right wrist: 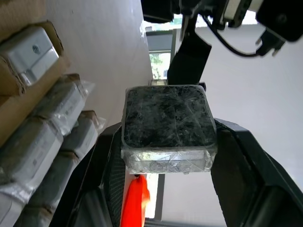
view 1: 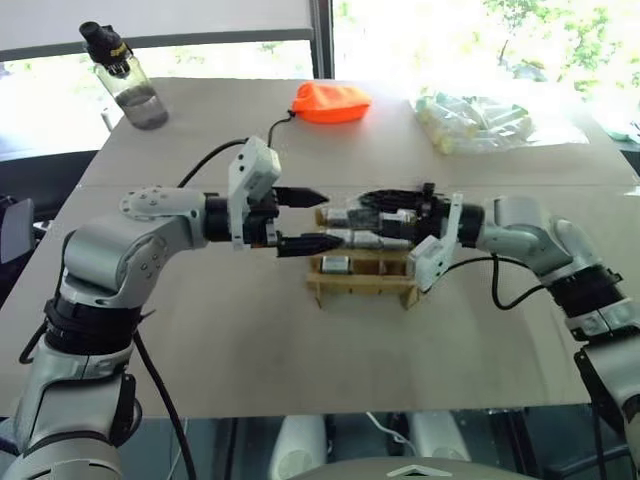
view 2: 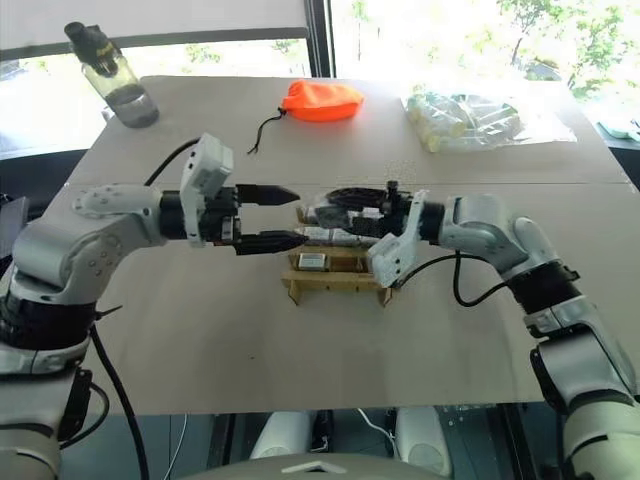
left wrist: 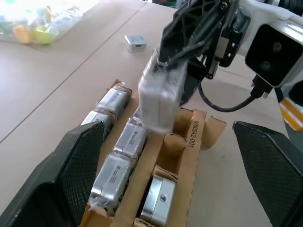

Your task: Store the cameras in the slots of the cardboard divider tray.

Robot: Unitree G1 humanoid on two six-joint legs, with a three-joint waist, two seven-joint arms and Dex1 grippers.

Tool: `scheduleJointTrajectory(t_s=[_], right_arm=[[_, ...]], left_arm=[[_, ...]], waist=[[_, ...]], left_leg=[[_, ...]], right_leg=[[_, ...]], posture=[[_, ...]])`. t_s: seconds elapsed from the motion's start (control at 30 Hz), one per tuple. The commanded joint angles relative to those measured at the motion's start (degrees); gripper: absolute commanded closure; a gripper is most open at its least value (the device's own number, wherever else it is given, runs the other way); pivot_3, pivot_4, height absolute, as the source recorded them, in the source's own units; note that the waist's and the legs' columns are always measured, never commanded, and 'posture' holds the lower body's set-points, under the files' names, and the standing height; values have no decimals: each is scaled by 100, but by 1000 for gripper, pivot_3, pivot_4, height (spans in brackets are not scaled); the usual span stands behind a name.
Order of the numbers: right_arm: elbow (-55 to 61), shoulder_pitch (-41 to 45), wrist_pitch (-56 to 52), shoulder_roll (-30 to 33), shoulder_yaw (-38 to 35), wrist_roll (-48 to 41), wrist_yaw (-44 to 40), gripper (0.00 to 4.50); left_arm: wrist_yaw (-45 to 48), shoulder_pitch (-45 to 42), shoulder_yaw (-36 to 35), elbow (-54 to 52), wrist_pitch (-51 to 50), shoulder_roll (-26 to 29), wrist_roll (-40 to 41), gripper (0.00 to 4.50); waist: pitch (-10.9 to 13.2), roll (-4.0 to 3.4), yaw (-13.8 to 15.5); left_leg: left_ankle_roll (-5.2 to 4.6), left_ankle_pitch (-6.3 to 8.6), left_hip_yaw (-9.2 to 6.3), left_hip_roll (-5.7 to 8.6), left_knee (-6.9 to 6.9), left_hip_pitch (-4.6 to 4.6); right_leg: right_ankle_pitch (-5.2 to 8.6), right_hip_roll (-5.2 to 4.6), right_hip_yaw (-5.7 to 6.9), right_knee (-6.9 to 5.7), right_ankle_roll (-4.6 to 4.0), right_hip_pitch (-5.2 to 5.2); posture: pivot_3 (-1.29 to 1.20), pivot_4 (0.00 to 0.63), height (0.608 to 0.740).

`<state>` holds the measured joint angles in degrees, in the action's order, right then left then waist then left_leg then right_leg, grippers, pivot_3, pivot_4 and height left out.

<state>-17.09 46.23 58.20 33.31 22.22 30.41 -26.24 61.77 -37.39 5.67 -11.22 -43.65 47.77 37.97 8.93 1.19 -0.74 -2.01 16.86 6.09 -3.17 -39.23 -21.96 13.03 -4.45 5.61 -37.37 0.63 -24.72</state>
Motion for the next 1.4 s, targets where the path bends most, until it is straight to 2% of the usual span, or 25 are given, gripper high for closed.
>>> scheduleJointTrajectory(t_s=[0.03,0.2,0.3,0.33,0.37,0.47,0.5,0.53,0.63,0.7,0.8,0.9,1.03,1.17,1.3,1.4], right_arm=[[47,121,229,-27,55,-7,52,2539],[-20,60,307,11,116,-18,34,2539],[-55,41,318,55,115,-9,35,2539],[-51,34,320,69,117,-18,27,2539],[-51,29,317,76,118,-31,22,2539],[-43,33,325,86,119,-21,23,2539],[-29,30,331,90,123,-20,16,2539],[-10,12,296,95,148,-64,-42,2539],[152,-144,-142,80,236,-419,-427,2539],[198,-166,-81,46,162,-389,-349,1509],[211,-227,-106,-5,33,-411,-237,253],[370,-508,-480,199,-11,-1005,-563,199],[953,-1160,-1181,643,-153,-2428,-1158,199],[2043,-2193,-3021,1196,-360,-4369,-1988,199],[3273,-3808,-5172,1712,-1252,-7253,-2382,199],[3582,-4698,-5473,1592,-1957,-8081,-2663,199]], left_arm=[[229,-336,204,160,242,-86,-328,0],[610,-543,388,296,223,-154,-448,0],[678,-584,345,311,135,-229,-433,674],[692,-581,343,303,132,-238,-454,1072],[704,-581,351,309,138,-252,-483,1702],[841,-549,452,328,181,-255,-578,2956],[846,-552,479,333,183,-287,-608,3531],[813,-582,506,368,236,-352,-678,3848],[769,-675,574,472,260,-496,-842,3830],[826,-690,577,506,269,-516,-887,3830],[910,-716,561,566,321,-556,-929,3830],[965,-736,512,601,409,-582,-960,3830],[1016,-734,418,638,546,-599,-965,3830],[935,-555,294,572,747,-661,-933,3830],[839,-332,439,395,877,-753,-1047,3830],[882,-310,660,491,1138,-767,-1332,3830]], waist=[[0,0,3],[3,3,4],[3,3,0],[3,3,-2],[3,3,-3],[3,3,-3],[3,4,-2],[3,4,-1],[3,5,19],[3,4,11],[4,5,-5],[4,5,5],[6,8,58],[6,9,69],[7,8,143],[9,14,154]], left_leg=[[0,0,1,0,0,0],[0,0,10,-1,-14,6],[0,-1,3,-2,-14,9],[0,-1,1,-2,-14,8],[0,-1,0,-3,-13,8],[0,-1,0,-3,-13,8],[0,-1,0,-3,-13,8],[0,-1,0,-3,-13,8],[0,-1,1,-2,-16,5],[0,-1,-1,-2,-17,5],[0,-1,0,-2,-16,6],[0,-1,-3,-3,-15,7],[-1,-1,-6,-3,-18,0],[-1,-1,-12,-4,-15,2],[-2,0,-28,-6,-12,4],[-4,1,-31,-1,-17,6]], right_leg=[[0,0,0,-1,0,0],[0,-5,-3,-19,0,1],[0,-6,-8,-23,0,1],[0,-6,-8,-23,0,1],[0,-5,-8,-23,0,1],[0,-5,-8,-23,0,1],[0,-5,-8,-22,0,1],[0,-5,-8,-22,0,1],[0,-7,-7,-23,0,2],[0,-7,-7,-23,0,2],[0,-6,-8,-23,0,1],[0,-5,-7,-24,0,1],[0,-15,-6,-20,0,2],[0,-15,-7,-20,1,5],[0,-13,-4,-20,-1,14],[0,-13,-1,-19,-1,19]], posture=[[0,150,726],[0,150,726],[0,150,726],[0,150,726],[0,150,726],[0,150,726],[0,150,726],[0,150,726],[0,150,726],[0,150,726],[0,150,726],[0,150,726],[0,150,726],[0,150,726],[0,150,726],[0,150,726]])
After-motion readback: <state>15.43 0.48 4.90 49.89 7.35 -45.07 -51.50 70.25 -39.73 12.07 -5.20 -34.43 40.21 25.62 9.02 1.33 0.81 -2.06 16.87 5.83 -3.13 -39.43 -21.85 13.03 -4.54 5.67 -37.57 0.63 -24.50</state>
